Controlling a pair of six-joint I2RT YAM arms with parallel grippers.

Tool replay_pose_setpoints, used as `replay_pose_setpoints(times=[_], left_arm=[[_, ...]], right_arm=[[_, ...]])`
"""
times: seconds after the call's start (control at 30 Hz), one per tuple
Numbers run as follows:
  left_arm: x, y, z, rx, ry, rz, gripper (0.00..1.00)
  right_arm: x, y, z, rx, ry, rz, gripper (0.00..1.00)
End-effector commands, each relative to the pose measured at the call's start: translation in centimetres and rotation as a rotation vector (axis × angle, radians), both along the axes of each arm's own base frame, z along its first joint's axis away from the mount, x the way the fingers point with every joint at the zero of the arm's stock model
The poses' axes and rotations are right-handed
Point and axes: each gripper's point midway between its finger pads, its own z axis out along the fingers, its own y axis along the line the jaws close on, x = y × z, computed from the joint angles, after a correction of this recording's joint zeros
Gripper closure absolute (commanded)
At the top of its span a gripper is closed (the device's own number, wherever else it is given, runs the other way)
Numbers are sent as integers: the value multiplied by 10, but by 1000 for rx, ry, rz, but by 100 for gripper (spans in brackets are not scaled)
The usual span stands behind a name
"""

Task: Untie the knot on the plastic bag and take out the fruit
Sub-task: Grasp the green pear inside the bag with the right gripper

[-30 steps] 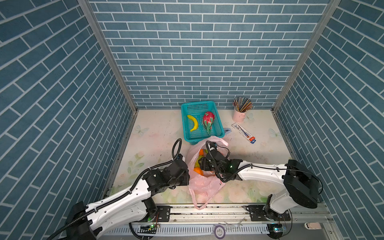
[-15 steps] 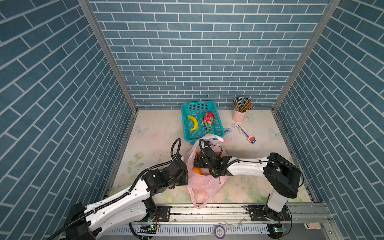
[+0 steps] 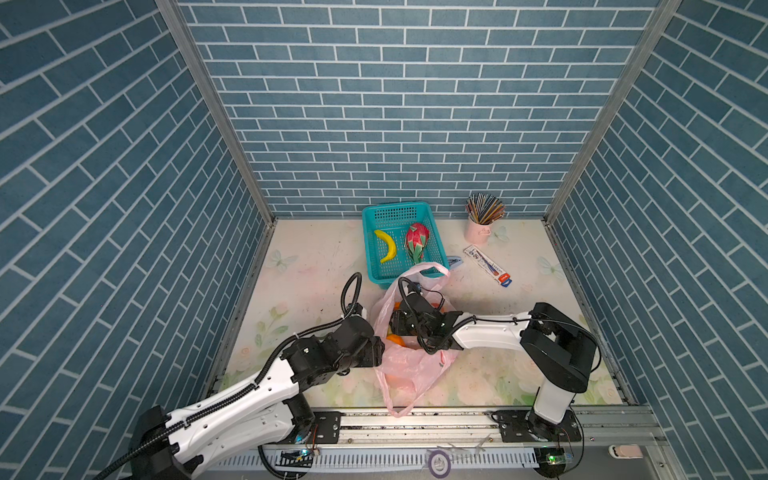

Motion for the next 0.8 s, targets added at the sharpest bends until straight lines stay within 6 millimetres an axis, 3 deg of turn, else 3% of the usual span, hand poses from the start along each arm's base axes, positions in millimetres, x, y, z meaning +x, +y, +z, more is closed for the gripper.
replay_pose_setpoints(times=[0.0, 0.43, 0.77], left_arm=[[12, -2, 21, -24, -85, 22, 28], [28, -9, 46, -71, -180, 44, 27], [32, -12, 51, -59, -192, 36, 27]], right_arm=[[-2, -2, 17, 13, -30, 28, 49], [-30, -18, 44, -1, -84, 77, 50], [-55, -39, 73, 31, -150, 109, 50]])
